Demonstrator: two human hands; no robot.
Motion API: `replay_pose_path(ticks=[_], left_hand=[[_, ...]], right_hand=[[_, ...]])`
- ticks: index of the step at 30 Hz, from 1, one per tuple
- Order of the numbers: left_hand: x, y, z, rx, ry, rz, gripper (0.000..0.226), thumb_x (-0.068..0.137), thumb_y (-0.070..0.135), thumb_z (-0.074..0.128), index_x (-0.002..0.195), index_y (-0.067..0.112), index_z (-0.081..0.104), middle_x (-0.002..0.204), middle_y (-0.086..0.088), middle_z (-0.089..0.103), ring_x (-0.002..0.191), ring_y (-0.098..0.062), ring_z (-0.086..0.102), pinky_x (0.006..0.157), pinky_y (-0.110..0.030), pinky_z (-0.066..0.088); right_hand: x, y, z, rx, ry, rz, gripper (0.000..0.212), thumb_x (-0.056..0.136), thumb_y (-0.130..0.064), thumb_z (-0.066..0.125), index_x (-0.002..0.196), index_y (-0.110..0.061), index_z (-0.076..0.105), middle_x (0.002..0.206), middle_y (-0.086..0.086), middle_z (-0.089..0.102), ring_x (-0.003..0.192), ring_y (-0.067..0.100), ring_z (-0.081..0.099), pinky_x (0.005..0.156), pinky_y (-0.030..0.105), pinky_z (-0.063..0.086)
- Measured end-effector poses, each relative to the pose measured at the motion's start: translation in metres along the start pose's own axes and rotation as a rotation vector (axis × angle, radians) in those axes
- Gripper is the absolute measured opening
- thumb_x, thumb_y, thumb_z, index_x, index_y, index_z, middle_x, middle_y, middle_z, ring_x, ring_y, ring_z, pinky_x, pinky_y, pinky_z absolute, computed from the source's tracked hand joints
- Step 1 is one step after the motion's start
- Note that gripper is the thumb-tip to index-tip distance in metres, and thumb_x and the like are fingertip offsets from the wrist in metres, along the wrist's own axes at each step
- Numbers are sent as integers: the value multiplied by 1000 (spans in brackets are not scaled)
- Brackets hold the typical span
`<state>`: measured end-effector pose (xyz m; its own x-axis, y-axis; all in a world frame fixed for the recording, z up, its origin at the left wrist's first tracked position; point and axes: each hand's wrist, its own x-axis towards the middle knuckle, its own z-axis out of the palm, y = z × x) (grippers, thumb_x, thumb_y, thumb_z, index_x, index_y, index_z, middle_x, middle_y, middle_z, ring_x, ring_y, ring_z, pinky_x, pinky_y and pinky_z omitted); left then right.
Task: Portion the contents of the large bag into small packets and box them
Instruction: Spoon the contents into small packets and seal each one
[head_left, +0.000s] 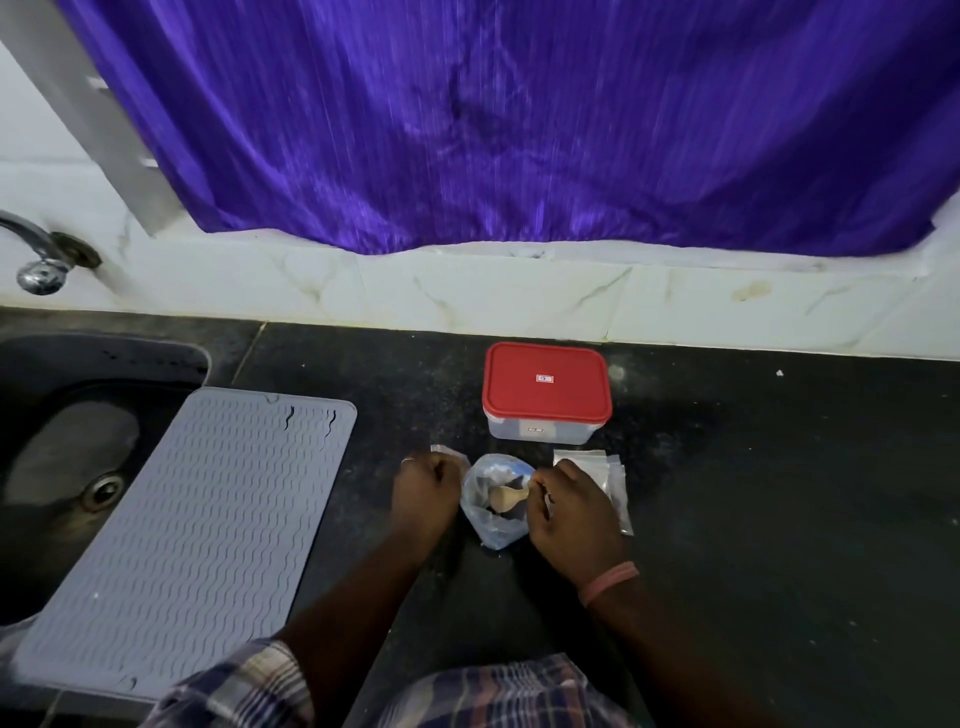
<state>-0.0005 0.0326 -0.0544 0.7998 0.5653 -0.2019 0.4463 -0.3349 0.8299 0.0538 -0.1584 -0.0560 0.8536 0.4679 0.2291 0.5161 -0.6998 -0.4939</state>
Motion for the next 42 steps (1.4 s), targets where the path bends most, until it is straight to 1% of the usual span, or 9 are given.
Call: replay_pose_path(ticks=[3, 6, 8, 12, 17, 22, 24, 30, 42], left_hand=[[-10, 11, 8, 34, -65, 1, 9, 90, 27, 67, 94, 21, 72, 100, -2, 68, 85, -15, 67, 84, -38, 57], [-19, 14, 18, 121, -115, -55, 57, 82, 36, 79, 134, 23, 58, 127, 5, 32, 112, -13, 53, 96, -24, 45], [-20, 9, 24, 131, -153, -75, 61, 85, 25, 76, 140, 17, 52, 141, -3, 32, 125, -22, 49, 101, -24, 41], [-16, 6, 26, 117, -76, 12, 45, 90, 16, 63, 135, 16, 59, 139, -8, 48, 101, 2, 48, 83, 4, 33], [-6, 14, 16, 100, -43, -41, 50, 86, 3, 66, 135, 11, 59, 142, -12, 43, 116, -18, 53, 92, -18, 37], [-11, 19, 13, 64, -45, 39, 30, 85, -5, 62, 106, 17, 69, 95, 15, 41, 112, -24, 53, 88, -22, 38], [-10, 18, 13, 43, -44, 54, 31, 85, -7, 61, 112, 6, 68, 92, 18, 37, 114, -24, 52, 90, -24, 38], [0, 9, 12, -14, -118, -5, 58, 80, -3, 64, 135, 15, 60, 135, -7, 50, 118, -16, 56, 101, -28, 47], [6, 3, 10, -392, -134, -77, 66, 81, -19, 52, 137, 14, 58, 135, -2, 62, 124, -17, 59, 101, -33, 52]], right_hand=[[-1, -1, 1, -44, -14, -58, 10, 85, -16, 61, 76, -17, 57, 78, -3, 53, 68, 15, 53, 61, 25, 38], [-1, 1, 2, -49, -13, -62, 12, 84, -17, 61, 73, -17, 57, 76, -3, 53, 67, 14, 51, 60, 27, 39], [-2, 2, 4, -60, -67, -66, 13, 85, -19, 60, 73, -17, 56, 77, -3, 52, 67, 14, 51, 59, 29, 40], [-3, 5, 12, -115, -69, 12, 13, 88, -20, 57, 76, -16, 60, 79, 1, 58, 69, 19, 57, 61, 35, 47], [-1, 9, 11, -107, -117, 71, 21, 93, -26, 45, 79, -17, 59, 85, 1, 59, 77, 19, 58, 68, 33, 47], [-6, -2, 8, -24, 37, 45, 19, 89, -26, 45, 77, -17, 57, 80, -1, 57, 70, 15, 54, 62, 31, 45], [-4, -1, 5, -30, 55, 45, 19, 88, -25, 45, 76, -17, 56, 78, 0, 56, 68, 16, 53, 61, 32, 44], [-1, 1, 13, -45, -59, -49, 21, 85, -24, 41, 76, -16, 58, 78, 1, 55, 67, 21, 56, 59, 32, 42], [0, -10, 30, 171, -124, 316, 16, 90, -10, 57, 83, -10, 72, 88, 9, 67, 84, 24, 64, 78, 35, 50]])
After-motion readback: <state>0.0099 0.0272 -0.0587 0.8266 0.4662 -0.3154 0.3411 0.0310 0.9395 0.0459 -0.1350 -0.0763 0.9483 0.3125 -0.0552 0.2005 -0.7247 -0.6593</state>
